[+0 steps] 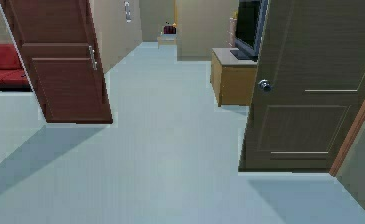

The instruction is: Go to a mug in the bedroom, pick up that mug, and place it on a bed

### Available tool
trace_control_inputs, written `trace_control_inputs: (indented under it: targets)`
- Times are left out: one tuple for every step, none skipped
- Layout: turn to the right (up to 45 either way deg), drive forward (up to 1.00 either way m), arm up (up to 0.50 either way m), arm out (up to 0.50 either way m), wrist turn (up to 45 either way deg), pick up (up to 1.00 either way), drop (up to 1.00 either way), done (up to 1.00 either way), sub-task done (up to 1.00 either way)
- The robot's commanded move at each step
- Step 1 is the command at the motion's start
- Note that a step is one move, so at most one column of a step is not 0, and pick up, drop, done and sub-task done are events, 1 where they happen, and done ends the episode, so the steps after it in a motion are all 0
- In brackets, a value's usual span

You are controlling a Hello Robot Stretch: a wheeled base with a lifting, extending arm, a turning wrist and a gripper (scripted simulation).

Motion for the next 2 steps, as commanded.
trace_control_inputs:
  targets:
    - [0.0,0.0,0.0,0.0,-45.0,0.0,0.0,0.0,0.0]
    - [0.0,0.0,0.0,0.0,-21.0,0.0,0.0,0.0,0.0]
